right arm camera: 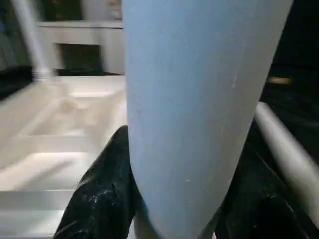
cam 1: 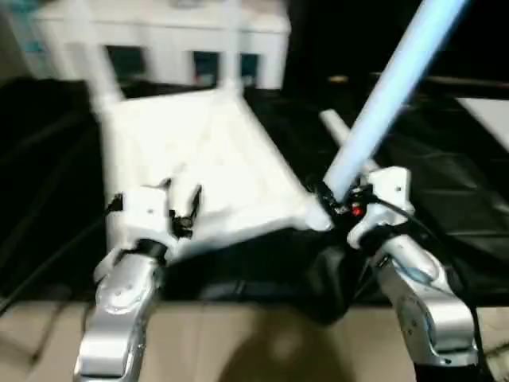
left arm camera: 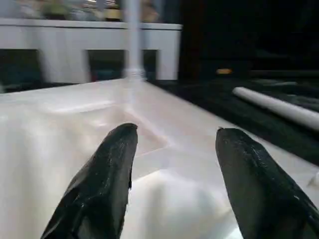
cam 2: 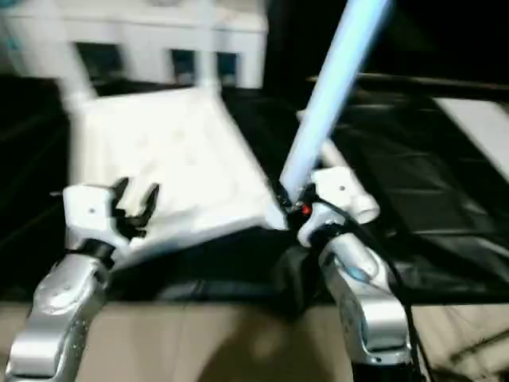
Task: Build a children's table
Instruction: Pick table leg
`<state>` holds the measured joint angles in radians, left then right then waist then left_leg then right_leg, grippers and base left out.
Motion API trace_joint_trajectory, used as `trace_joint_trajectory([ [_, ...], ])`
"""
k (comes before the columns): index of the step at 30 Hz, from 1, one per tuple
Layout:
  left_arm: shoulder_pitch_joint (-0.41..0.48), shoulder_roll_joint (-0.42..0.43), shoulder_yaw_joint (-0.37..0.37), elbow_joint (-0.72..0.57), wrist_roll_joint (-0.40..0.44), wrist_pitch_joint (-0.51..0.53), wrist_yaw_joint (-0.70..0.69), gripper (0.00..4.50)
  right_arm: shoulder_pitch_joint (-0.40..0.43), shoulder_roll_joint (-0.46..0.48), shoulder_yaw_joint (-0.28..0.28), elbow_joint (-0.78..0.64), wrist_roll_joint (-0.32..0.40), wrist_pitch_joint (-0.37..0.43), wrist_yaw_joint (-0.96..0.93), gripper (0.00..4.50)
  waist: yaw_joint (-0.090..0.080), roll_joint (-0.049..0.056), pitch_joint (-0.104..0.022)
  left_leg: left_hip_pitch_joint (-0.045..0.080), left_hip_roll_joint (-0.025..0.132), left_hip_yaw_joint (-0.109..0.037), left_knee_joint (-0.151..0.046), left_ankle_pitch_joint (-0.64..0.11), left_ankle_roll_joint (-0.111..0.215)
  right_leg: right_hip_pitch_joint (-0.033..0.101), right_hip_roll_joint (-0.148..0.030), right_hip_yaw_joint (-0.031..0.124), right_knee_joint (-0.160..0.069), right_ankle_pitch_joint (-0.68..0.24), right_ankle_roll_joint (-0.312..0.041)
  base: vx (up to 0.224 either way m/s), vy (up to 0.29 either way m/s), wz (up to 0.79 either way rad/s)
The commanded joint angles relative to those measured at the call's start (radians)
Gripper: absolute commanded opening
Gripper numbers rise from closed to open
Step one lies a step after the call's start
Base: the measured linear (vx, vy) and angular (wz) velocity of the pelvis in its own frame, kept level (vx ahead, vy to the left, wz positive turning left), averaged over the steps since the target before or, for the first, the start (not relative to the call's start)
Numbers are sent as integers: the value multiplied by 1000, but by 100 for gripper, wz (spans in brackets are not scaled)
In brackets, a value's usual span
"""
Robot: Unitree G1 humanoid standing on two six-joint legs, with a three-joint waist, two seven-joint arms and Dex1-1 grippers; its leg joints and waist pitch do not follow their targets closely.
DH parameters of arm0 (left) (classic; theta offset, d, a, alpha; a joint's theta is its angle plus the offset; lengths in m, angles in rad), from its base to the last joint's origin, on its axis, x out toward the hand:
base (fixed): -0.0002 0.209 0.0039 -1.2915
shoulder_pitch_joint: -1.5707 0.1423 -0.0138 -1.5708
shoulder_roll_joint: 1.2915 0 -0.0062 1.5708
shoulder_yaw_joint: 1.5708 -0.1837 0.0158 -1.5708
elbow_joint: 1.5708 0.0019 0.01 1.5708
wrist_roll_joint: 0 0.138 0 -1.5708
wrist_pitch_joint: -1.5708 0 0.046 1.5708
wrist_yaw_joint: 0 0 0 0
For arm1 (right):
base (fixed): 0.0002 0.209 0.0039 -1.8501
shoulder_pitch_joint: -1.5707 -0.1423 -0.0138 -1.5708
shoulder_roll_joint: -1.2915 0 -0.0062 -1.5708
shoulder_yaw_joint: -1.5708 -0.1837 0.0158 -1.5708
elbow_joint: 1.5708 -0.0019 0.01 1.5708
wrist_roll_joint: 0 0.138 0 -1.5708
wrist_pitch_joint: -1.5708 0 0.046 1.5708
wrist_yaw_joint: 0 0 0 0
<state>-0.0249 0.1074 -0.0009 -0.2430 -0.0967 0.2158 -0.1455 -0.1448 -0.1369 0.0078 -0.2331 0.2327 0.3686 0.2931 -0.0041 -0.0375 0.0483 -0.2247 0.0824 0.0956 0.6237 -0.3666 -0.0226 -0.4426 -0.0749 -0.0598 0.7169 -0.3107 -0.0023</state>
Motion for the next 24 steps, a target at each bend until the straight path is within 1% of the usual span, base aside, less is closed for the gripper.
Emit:
trace_joint_trajectory([
  [1, -7, -14, -27, 5, 11, 5, 10, 285, 6, -24, -23, -12, -1, -7, 8, 183, 4, -48, -45, -37, -5, 22, -67, -43, 252, 133, -41, 113, -145, -15, -41, 230, -63, 5],
  [2, -7, -15, -27, 4, 12, 5, 11, 285, 5, -25, -24, -13, 1, -5, 11, 183, 27, -52, -35, -48, -48, 36, 35, -82, 221, 161, -100, 182, -216, -295, -101, 230, -63, 5],
  [3, -7, -19, -27, 4, 10, 4, 13, 285, 5, -27, -25, -15, 5, -2, 17, 183, 35, -47, -50, -96, -30, -5, 129, -25, 132, 226, -173, 238, -219, -446, -256, 257, -44, 14],
  [4, -6, -21, -28, 3, 12, 4, 16, 285, 4, -32, -23, -15, 8, 1, 26, 183, 36, -50, -43, -148, -15, -25, 164, 43, 62, 245, -155, 240, -196, -281, -354, 267, -3, 9],
  [5, -5, -22, -30, 4, 15, 0, 17, 285, 2, -40, -16, -14, 2, -2, 34, 183, 39, -44, -40, -167, -8, -33, 172, 76, 36, 249, -150, 234, -192, -166, -392, 267, -3, 9],
  [6, -4, -22, -31, 4, 17, -3, 18, 285, 1, -46, -11, -11, -3, -5, 38, 183, 39, -26, -30, -185, 21, -43, 169, 137, -1, 233, -160, 209, -199, 16, -459, 234, 8, 5],
  [7, -3, -23, -32, 0, 19, 2, 20, 285, -5, -39, -19, -7, 13, 10, 35, 183, 46, -4, -26, -203, 52, -47, 117, 238, -7, 218, -136, 147, -206, 51, -450, 210, 41, 1],
  [8, -2, -25, -31, -4, 16, 2, 21, 285, -10, -40, -19, -3, 19, 17, 39, 183, 48, 12, -18, -193, 60, -41, 60, 291, 9, 192, -91, 96, -210, 1, -409, 210, 41, 1],
  [9, -2, -25, -30, -5, 15, 1, 21, 285, -11, -41, -19, -2, 19, 18, 40, 183, 38, 55, -19, -157, 77, -32, -49, 303, 48, 185, 1, 26, -204, -127, -294, 214, 74, 3],
  [10, -1, -30, -26, -11, -5, 7, 11, 285, -19, -51, -9, 7, 13, 17, 51, 183, 0, 110, -12, -105, 165, -120, -121, -164, 37, 114, 65, -15, -45, -179, -163, 115, 46, 4],
  [11, -1, -30, -26, -11, -5, 7, 11, 285, -19, -51, -9, 7, 13, 17, 51, 183, -13, 91, -34, -58, 212, -163, -121, -170, 112, 81, 54, 0, -1, -135, -106, 206, 104, 2],
  [12, -3, -26, -28, -19, -24, 19, -10, 285, -27, -57, -8, 14, 23, 24, 65, 183, -1, 91, -47, -29, 200, -164, -72, 83, 230, 36, 37, 8, 14, -40, -27, 207, 91, 6],
  [13, 1, 5, -46, -37, -54, 13, -84, 285, -40, -65, -11, 7, 70, 51, 107, 183, 12, 84, -55, -28, 185, -157, -22, 643, 339, 7, 17, 24, 9, 81, 50, 287, 108, 4],
  [14, 3, 17, -52, -40, -62, 12, -108, 285, -41, -67, -12, 2, 77, 58, 113, 183, 24, 76, -58, -45, 174, -144, 1, 987, 338, 8, 7, 41, -10, 182, 92, 196, 49, 6],
  [15, 11, 33, -54, -50, -103, 20, -160, 285, -41, -70, -15, -9, 92, 69, 122, 183, 30, 53, -65, -46, 154, -135, 22, 1396, 284, 6, -20, 76, -55, 336, 137, 56, 23, -12],
  [16, 17, 47, -55, -55, -119, 21, -189, 285, -40, -77, -12, -16, 103, 74, 140, 183, 28, 3, -63, -89, 83, -95, 40, 1218, 201, 16, -60, 123, -117, 532, 90, 0, 0, 0],
  [17, 24, 63, -56, -60, -137, 20, -222, 303, -41, -86, -8, -24, 117, 80, 163, 183, 29, -11, -51, -147, 38, -61, 28, 994, 182, 59, -71, 124, -101, 648, 54, 0, 0, 0],
  [18, 30, 88, -58, -63, -153, 28, -259, 313, -39, -94, -5, -29, 127, 83, 183, 183, 53, -8, -50, -169, 29, -30, 2, 544, 141, 95, -86, 127, -124, 703, 13, 0, 0, 0],
  [19, 34, 114, -59, -66, -171, 41, -302, 320, -40, -100, -4, -31, 131, 81, 196, 183, 49, -1, -48, -173, 48, -25, -31, 315, 102, 119, -84, 114, -125, 670, -34, 3, -66, 13],
  [20, 33, 122, -61, -67, -176, 46, -315, 320, -41, -100, -6, -30, 133, 80, 198, 183, 46, 9, -40, -170, 62, -27, -48, 255, 82, 117, -79, 100, -130, 593, -61, 3, -66, 13],
  [21, 30, 145, -73, -71, -189, 64, -354, 331, -42, -103, -12, -28, 144, 83, 208, 183, 38, 21, -30, -161, 85, -29, -67, 165, 54, 109, -64, 86, -137, 406, -121, -11, -67, -1],
  [22, 26, 160, -83, -74, -198, 81, -381, 346, -43, -106, -18, -26, 157, 89, 219, 183, 33, 29, -24, -145, 103, -23, -75, 93, 50, 99, -55, 83, -146, 258, -183, 0, 0, 0],
  [23, 21, 178, -105, -76, -194, 91, -408, 358, -45, -110, -18, -22, 152, 84, 222, 183, 30, 33, -18, -142, 113, -22, -82, 49, 49, 94, -54, 81, -148, 194, -208, 0, 0, 0],
  [24, 14, 198, -131, -74, -183, 97, -436, 358, -48, -116, -19, -16, 146, 80, 223, 183, 29, 28, -7, -138, 122, -12, -94, -54, 42, 91, -55, 80, -163, 42, -221, 0, 0, 0],
])
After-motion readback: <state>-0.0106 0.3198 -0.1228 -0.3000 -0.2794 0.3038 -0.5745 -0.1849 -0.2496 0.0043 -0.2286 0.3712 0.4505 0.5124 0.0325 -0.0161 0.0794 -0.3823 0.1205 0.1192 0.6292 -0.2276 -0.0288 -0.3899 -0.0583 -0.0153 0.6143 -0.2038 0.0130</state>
